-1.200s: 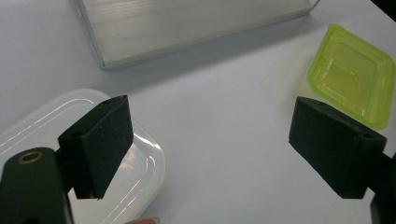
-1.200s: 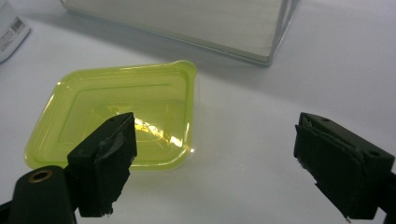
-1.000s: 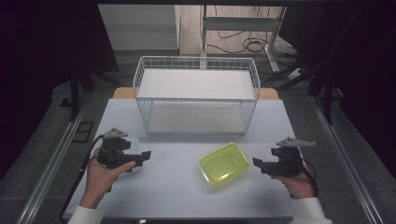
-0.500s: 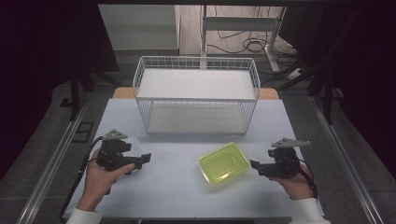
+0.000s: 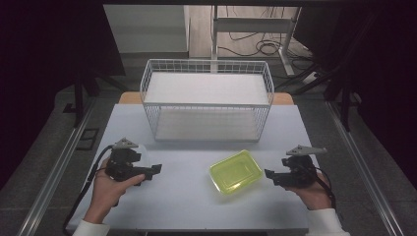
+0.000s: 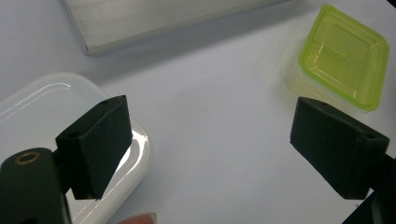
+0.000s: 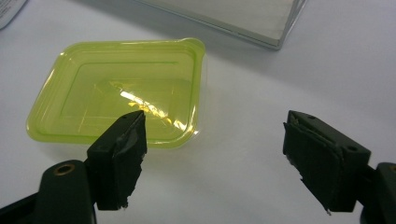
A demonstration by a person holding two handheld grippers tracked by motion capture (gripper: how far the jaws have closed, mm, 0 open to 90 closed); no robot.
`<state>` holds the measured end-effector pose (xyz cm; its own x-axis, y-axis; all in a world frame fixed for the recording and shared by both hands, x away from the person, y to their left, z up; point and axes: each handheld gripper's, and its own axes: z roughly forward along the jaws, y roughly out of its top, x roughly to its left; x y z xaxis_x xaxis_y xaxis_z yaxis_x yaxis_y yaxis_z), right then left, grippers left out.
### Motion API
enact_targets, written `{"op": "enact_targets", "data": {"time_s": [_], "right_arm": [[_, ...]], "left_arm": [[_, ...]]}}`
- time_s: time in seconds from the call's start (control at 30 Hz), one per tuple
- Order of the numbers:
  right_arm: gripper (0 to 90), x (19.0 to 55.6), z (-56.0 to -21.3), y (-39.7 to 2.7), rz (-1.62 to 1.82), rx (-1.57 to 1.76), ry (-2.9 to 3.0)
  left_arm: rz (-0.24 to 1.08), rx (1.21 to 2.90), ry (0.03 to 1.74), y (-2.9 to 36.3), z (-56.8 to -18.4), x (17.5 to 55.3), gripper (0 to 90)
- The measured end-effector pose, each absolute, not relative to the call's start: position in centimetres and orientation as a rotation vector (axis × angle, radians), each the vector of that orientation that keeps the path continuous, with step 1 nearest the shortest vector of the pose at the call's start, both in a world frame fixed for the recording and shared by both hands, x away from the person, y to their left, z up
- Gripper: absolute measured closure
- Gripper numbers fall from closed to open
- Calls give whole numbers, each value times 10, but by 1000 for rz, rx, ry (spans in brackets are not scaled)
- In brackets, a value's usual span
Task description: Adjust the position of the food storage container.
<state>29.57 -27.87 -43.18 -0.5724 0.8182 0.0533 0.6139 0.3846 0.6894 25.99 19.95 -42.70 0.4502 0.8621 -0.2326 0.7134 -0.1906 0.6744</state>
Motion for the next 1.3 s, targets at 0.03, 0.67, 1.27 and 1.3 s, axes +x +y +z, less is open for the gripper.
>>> {"op": "enact_targets", "data": {"time_s": [0.03,0.67,1.27,1.3], "right_arm": [[225,296,-432,-279,980,1257,2352],[421,279,-428,-243,920,961,2589],[865,269,-457,-178,744,659,2962],[888,268,-465,-169,701,630,2996]], "left_arm": [[255,1960,1318,199,-427,260,125],[219,1992,1310,191,-435,263,124],[201,1999,1312,190,-440,259,127],[199,2004,1311,190,-441,260,127]]}}
